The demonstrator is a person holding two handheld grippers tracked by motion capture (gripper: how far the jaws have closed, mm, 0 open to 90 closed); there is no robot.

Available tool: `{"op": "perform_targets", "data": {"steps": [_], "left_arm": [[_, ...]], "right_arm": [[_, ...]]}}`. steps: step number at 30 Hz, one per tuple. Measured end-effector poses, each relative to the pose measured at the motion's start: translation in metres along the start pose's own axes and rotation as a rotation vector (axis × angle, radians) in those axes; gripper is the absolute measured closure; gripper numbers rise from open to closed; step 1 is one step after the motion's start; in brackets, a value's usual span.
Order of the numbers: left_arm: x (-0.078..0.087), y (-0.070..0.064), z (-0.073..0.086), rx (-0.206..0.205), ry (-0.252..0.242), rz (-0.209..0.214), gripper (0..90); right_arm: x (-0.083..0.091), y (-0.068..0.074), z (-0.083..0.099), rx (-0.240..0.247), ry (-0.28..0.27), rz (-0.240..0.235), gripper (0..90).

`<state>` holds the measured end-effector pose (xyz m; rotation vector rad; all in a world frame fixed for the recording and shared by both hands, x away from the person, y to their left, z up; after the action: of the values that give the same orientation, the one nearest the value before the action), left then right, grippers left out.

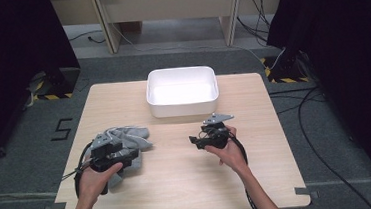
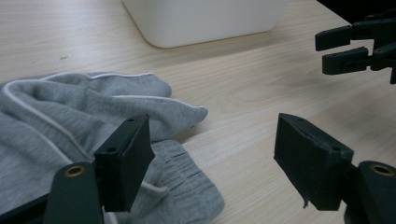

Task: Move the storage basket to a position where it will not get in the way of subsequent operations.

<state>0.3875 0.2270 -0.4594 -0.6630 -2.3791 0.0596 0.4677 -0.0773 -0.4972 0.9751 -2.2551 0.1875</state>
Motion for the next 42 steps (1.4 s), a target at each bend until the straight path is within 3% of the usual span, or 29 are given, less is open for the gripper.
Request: {"op": "perform_targets", "data": {"steps": [9,24,27,42], "left_arm": [[0.004,0.016,0.012,0.013,0.023,-0.063,26.4],[0.015,0.034,0.024,0.045,0.027,-0.124,27.3],[0.016,0.041,0.031,0.041,0.042,-0.164,27.6],[0.016,0.051,0.048,0.048,0.073,-0.200,29.9]], "right_arm": [[-0.007,0.010,0.002,0.018,0.013,-0.021,32.9],[-0.015,0.021,0.005,0.033,0.033,-0.045,33.0],[-0.016,0.022,0.005,0.038,0.028,-0.048,32.9],[-0.021,0.026,0.006,0.046,0.039,-0.065,32.9]]}}
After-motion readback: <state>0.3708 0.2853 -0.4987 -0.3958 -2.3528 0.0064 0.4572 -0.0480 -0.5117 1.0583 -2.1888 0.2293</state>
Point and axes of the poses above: each handheld gripper's, and its own axes: x roughly backward along the jaws, z roughly out of its underside, y roughly to its left, the point moved 5 cm from there along -x, roughly forward along the jaws, and after that the axes turned 2 degrees about y, right-handed, at the moved point
